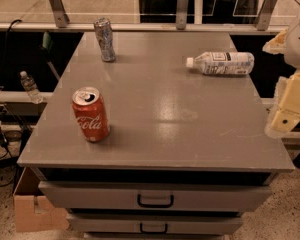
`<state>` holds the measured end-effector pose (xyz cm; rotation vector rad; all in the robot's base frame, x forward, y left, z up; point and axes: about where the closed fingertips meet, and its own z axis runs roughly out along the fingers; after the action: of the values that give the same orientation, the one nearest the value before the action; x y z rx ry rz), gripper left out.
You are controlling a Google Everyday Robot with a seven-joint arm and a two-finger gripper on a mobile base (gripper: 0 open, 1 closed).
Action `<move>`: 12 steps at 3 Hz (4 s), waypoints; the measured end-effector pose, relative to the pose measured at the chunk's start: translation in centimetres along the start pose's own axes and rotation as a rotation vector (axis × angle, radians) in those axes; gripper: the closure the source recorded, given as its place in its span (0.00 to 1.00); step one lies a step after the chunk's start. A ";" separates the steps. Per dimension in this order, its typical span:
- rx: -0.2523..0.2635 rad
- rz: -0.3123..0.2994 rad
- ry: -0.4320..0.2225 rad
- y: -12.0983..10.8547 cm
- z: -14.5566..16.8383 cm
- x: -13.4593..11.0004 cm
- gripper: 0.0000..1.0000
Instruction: Pick redbull can
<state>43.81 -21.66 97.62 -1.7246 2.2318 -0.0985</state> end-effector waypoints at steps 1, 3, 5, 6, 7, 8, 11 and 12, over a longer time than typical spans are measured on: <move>0.000 0.000 0.000 0.0 0.0 0.0 0.00; 0.001 -0.108 -0.180 -4.0 3.0 -8.1 0.00; 0.034 -0.175 -0.393 -9.2 5.0 -17.6 0.00; 0.037 -0.174 -0.403 -9.5 5.0 -17.9 0.00; 0.042 -0.145 -0.457 -10.4 5.6 -19.0 0.00; 0.066 -0.083 -0.569 -13.3 7.8 -21.9 0.00; 0.088 0.083 -0.855 -23.3 15.4 -32.0 0.00; 0.024 0.105 -0.895 -24.0 18.2 -35.6 0.00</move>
Offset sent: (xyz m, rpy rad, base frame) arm 0.0700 0.0714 -0.0075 0.1649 -0.0565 0.1648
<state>79.31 8.35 93.65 -1.2552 1.6132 0.5561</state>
